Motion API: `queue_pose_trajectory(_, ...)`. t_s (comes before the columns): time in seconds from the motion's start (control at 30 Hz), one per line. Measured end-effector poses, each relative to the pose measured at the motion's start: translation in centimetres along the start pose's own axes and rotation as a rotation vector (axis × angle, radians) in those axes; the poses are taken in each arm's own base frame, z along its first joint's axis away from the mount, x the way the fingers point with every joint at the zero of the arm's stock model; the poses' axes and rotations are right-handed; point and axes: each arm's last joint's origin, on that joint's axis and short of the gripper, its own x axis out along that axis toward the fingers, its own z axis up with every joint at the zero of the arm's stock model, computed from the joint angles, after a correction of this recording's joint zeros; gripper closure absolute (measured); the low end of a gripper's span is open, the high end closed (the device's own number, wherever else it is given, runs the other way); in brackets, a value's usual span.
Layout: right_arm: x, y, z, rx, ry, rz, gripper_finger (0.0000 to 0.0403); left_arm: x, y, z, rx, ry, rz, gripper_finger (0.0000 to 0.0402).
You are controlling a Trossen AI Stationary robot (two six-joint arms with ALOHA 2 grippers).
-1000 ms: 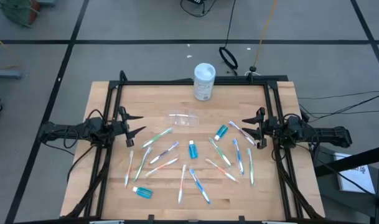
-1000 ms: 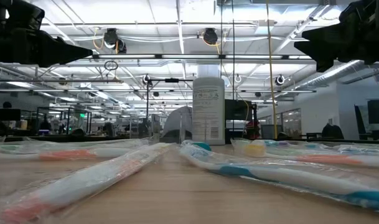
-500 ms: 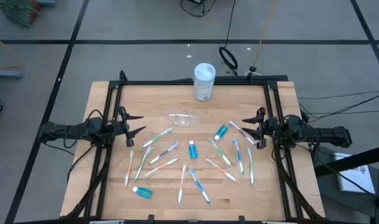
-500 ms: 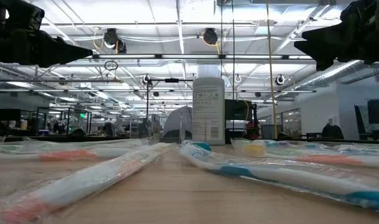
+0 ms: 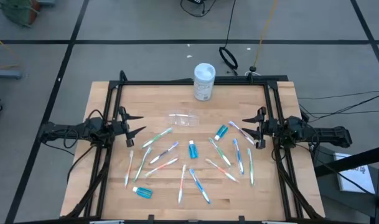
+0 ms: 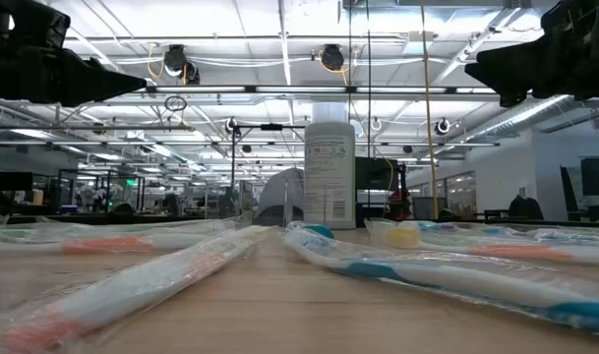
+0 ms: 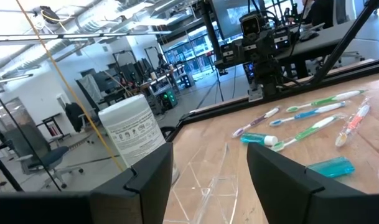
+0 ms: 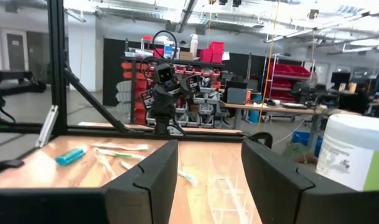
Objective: Pick & Place toothbrushing station
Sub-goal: Put the green toothbrush into the transparent organizer
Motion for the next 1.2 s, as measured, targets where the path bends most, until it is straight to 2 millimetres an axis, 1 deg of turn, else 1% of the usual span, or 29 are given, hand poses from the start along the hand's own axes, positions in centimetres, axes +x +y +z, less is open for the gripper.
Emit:
queue_pose_trajectory(0.1, 0.0, 0.0, 0.0, -0.052, 0.001, 0.0, 0.0234, 0.0, 0.0, 0.0, -0.006, 0.001, 0.0, 0.0192)
queue_pose_trajectory(0.27, 0.0, 0.0, 0.0, -0.059, 0.0, 0.0, 0.0234, 0.0, 0.1, 0.3, -0.102, -0.021, 0.008, 0.0192)
queue_pose_trajectory(0.37, 0.0, 0.0, 0.0, -0.054, 0.0, 0.0, 0.0234, -0.1, 0.4, 0.9, -0.151, -0.043, 0.018, 0.0192)
queue_pose_trajectory(0.47, 0.0, 0.0, 0.0, -0.058, 0.0, 0.0, 0.0234, -0.3, 1.0, 1.9, -0.226, -0.059, 0.069, 0.0192)
queue_pose_trajectory(0.63, 0.0, 0.0, 0.0, -0.069, 0.0, 0.0, 0.0234, -0.6, 1.9, 3.4, -0.303, 0.034, 0.086, 0.0192)
queue_pose_trajectory(0.73, 0.0, 0.0, 0.0, -0.071, 0.001, 0.0, 0.0234, -0.4, 2.3, 4.3, -0.344, 0.104, 0.084, 0.0192)
queue_pose_trajectory(0.8, 0.0, 0.0, 0.0, -0.071, 0.0, 0.0, 0.0234, 0.1, 2.3, 4.8, -0.357, 0.15, 0.076, 0.0192)
queue_pose_trajectory(0.9, 0.0, 0.0, 0.0, -0.071, 0.0, 0.0, 0.0234, 1.4, 2.1, 5.2, -0.341, 0.231, 0.067, 0.0192)
queue_pose_trajectory(1.03, 0.0, 0.0, 0.0, -0.071, 0.0, 0.0, 0.0234, 3.7, 1.6, 5.3, -0.286, 0.385, 0.093, 0.0192)
queue_pose_trajectory(1.2, 0.0, 0.0, 0.0, -0.057, 0.001, 0.0, 0.0234, 6.9, 0.8, 5.8, -0.224, 0.619, 0.068, 0.0192)
